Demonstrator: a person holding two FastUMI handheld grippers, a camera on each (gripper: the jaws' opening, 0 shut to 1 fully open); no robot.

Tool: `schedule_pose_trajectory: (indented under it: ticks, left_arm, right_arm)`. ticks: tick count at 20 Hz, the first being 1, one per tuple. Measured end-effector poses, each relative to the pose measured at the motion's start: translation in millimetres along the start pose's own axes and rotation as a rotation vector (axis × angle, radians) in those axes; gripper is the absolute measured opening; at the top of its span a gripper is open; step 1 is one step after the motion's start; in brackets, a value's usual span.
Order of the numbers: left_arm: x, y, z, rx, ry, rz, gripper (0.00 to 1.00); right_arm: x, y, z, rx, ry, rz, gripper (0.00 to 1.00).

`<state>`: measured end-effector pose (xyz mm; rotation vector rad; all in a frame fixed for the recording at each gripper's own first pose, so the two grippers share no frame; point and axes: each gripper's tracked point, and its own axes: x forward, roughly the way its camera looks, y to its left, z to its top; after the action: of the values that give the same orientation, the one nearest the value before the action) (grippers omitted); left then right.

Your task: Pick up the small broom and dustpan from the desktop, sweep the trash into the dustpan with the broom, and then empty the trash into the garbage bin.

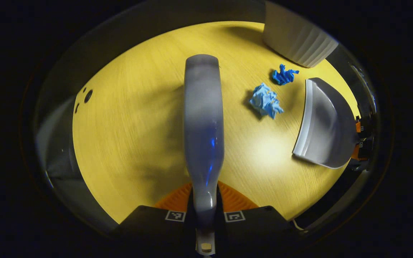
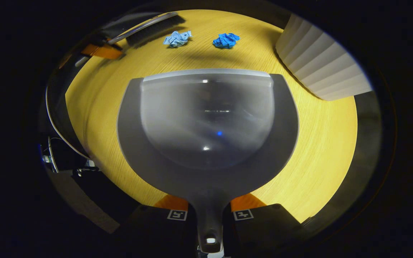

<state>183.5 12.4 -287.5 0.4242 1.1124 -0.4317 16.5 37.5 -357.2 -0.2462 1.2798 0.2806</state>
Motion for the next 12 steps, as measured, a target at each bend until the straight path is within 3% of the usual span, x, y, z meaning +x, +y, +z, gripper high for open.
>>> schedule_pose_trajectory:
  ticks: [5, 7, 11, 12]
  left_arm:
    - [14.2, -16.6, 32.4, 0.143, 0.044, 0.005, 0.28]
    - [17.5, -28.5, 43.7, 0.193, 0.048, -0.006, 0.25]
    - [19.5, -56.9, 58.4, 0.286, 0.053, -0.057, 0.21]
    - [20.8, -66.4, 59.9, 0.308, 0.050, -0.085, 0.24]
  right_arm:
    - [-0.8, 0.4, -0.2, 0.001, 0.003, 0.001, 0.31]
    - [-0.9, -0.6, -0.7, 0.001, 0.002, 0.002, 0.31]
    - [-2.3, -0.8, -0.4, 0.001, -0.001, 0.006, 0.31]
    - [-1.9, -0.9, -0.5, 0.001, -0.003, 0.007, 0.31]
